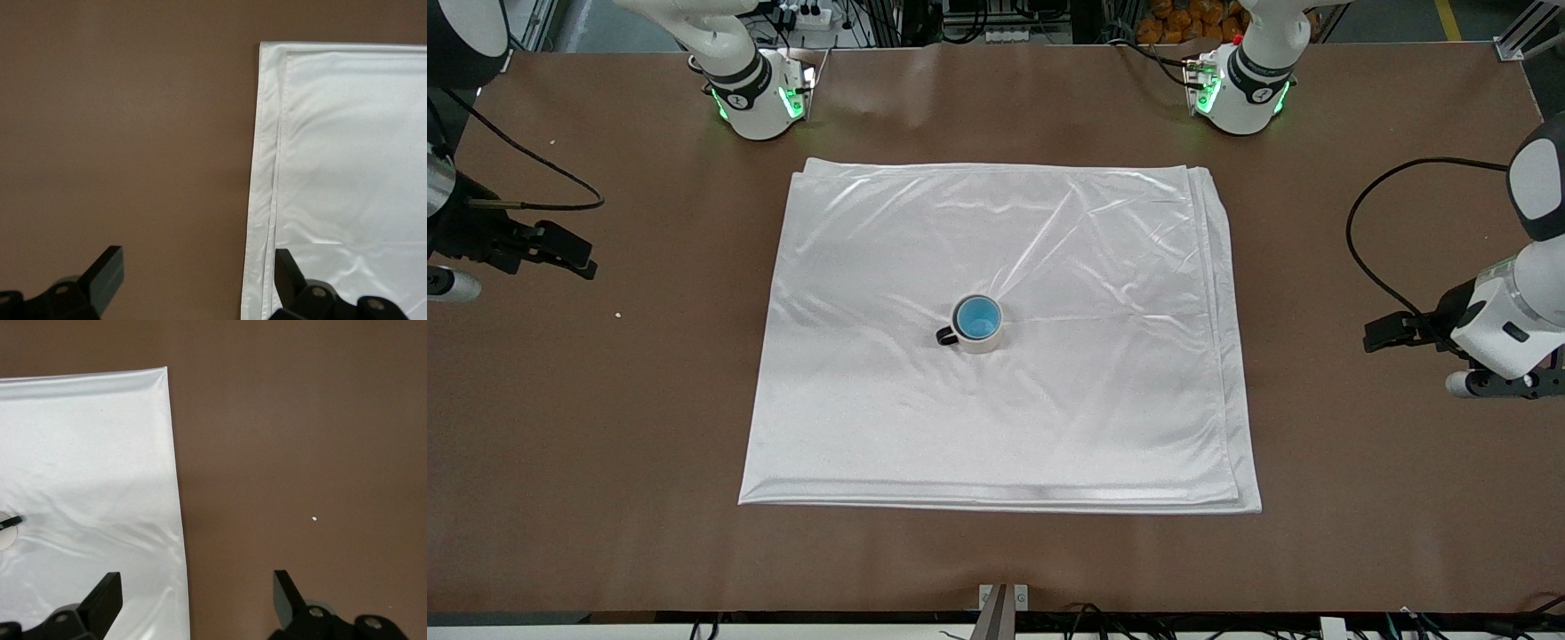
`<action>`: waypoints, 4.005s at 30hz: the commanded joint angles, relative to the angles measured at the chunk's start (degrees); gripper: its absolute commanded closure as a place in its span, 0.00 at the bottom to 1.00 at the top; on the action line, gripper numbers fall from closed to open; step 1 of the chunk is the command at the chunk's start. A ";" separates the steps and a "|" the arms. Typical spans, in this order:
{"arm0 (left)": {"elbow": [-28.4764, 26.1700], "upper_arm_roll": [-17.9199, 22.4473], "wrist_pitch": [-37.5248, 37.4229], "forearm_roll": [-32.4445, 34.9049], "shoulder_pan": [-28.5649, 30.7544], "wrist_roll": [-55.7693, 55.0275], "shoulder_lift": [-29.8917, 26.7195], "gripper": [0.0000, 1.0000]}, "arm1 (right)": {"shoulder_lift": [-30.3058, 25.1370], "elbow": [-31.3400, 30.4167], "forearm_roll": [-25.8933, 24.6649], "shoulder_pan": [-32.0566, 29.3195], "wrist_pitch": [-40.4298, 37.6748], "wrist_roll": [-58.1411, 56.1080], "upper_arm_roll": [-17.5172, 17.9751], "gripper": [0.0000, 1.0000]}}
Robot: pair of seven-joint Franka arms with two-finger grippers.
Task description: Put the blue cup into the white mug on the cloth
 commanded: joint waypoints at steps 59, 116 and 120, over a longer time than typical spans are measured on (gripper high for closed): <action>-0.94 9.82 -11.32 -2.97 -9.67 0.52 -12.04 0.00 | 0.74 0.90 2.23 -2.13 1.25 0.36 0.21 0.00; -0.32 9.90 -11.23 -2.36 -9.50 1.05 -11.95 0.00 | 0.83 0.72 2.32 -2.92 1.33 -0.25 0.30 0.00; -0.32 9.90 -11.23 -2.36 -9.41 1.05 -11.95 0.00 | 0.83 0.72 2.32 -2.84 1.33 -0.25 0.30 0.00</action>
